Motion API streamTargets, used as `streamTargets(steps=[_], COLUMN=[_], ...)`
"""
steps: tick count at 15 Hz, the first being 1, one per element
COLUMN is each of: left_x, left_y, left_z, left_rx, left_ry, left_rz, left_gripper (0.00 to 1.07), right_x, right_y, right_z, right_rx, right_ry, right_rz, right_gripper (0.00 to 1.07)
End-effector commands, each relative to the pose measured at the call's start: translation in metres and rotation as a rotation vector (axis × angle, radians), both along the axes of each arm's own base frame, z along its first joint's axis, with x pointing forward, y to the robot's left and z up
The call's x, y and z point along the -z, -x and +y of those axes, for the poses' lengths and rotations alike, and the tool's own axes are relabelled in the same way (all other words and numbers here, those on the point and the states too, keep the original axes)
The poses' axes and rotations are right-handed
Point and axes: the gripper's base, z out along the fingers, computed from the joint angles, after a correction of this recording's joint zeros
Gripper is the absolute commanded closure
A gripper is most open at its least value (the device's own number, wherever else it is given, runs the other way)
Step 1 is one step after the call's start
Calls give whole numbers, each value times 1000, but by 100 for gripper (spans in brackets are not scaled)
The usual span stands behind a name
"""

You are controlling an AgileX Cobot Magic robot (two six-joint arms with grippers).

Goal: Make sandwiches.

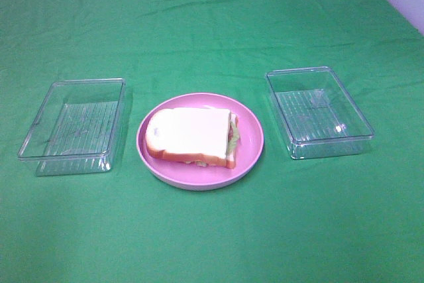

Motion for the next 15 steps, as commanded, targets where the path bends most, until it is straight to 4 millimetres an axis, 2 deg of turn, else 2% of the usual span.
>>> streamTargets(steps=[1, 3, 15], left_x=[8, 18, 18], left_y=[7, 10, 11], left_z=[0, 1, 1], left_rx=[30, 21, 18], left_ry=[42, 72, 86], left_rz=[-112, -175, -177], left_gripper=[32, 32, 32], right_x=[-1, -1, -1], right_y=[0, 0, 0], right_z=[-1, -1, -1], right_rx=[7, 7, 6], right_ry=[-5, -5, -7], right_rz=[-19, -19, -18], right_gripper=[22, 22, 22])
